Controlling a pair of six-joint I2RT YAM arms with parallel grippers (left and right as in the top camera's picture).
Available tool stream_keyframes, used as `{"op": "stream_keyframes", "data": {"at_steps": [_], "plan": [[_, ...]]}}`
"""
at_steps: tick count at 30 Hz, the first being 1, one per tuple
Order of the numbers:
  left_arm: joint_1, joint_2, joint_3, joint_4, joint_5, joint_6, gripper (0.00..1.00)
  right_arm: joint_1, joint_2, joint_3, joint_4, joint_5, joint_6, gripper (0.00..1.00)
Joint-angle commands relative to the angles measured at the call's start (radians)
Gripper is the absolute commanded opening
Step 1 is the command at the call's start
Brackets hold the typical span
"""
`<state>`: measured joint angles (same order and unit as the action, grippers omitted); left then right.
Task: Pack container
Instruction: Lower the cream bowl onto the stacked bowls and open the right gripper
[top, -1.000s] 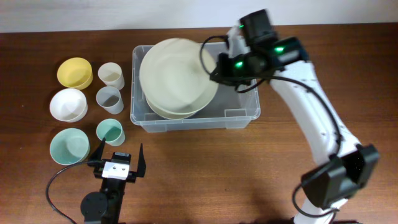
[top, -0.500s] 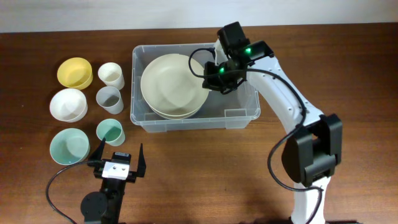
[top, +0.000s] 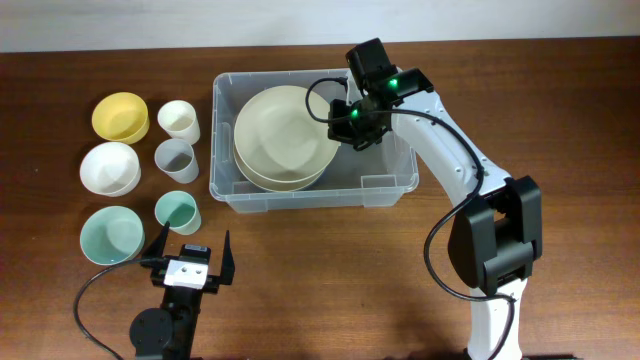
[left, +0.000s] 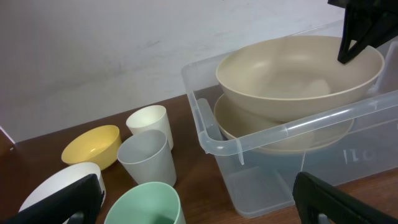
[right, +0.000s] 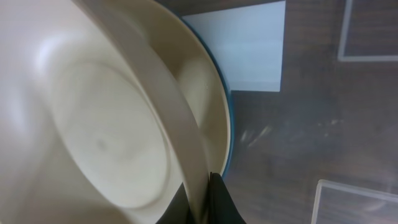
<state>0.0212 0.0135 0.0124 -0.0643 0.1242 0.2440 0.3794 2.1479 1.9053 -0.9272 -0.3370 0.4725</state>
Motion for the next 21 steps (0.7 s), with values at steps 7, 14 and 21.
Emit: {"op": "stream_keyframes", "data": {"at_steps": [7,14,21], "plan": [[0.006,-0.007,-0.003,-0.004,0.011,0.012,1.0,0.001,0.023,0.006,0.004,0.005,0.007,0.04],[0.006,-0.007,-0.003,-0.004,0.011,0.012,1.0,0.001,0.056,0.006,0.005,-0.02,0.007,0.04],[0.006,-0.007,-0.003,-0.004,0.011,0.012,1.0,0.003,0.068,0.006,0.007,-0.025,0.006,0.06]]}}
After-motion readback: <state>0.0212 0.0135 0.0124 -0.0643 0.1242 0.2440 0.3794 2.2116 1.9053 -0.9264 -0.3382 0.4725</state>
